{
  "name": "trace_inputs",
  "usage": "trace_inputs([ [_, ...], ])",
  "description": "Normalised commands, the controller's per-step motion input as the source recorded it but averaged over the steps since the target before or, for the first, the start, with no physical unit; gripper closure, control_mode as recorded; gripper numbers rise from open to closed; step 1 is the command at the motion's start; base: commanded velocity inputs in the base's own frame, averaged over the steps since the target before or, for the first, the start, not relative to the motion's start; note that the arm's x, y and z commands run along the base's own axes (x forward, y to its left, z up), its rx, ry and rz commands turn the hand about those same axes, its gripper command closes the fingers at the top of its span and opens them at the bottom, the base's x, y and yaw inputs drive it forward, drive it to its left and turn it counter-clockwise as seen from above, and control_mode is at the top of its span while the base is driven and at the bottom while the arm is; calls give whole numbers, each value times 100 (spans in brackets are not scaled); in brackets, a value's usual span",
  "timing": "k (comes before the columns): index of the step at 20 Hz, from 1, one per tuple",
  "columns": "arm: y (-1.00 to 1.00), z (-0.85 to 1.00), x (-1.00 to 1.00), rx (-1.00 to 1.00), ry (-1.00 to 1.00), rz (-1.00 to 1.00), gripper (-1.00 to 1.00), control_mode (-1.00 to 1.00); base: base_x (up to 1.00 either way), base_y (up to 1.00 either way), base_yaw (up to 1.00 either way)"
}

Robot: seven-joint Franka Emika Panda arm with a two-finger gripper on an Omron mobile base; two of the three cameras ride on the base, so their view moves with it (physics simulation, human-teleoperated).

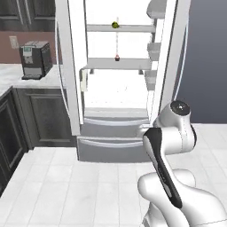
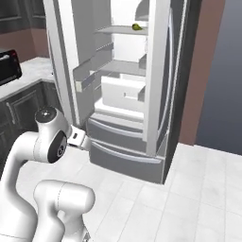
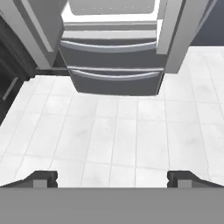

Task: Pick up the banana and pear from the fridge and place one fruit on each plate on the dining counter.

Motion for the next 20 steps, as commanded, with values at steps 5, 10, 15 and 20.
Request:
trace_inputs([
  [5, 0, 0, 0, 0, 0, 0, -100, 100, 66, 20, -20],
  [10, 0, 0, 0, 0, 0, 0, -100, 100, 76, 11, -16],
  [15, 0, 0, 0, 0, 0, 0, -100, 100, 56, 46, -23],
  [20, 0, 0, 0, 0, 0, 0, -100, 100, 57, 49, -23],
])
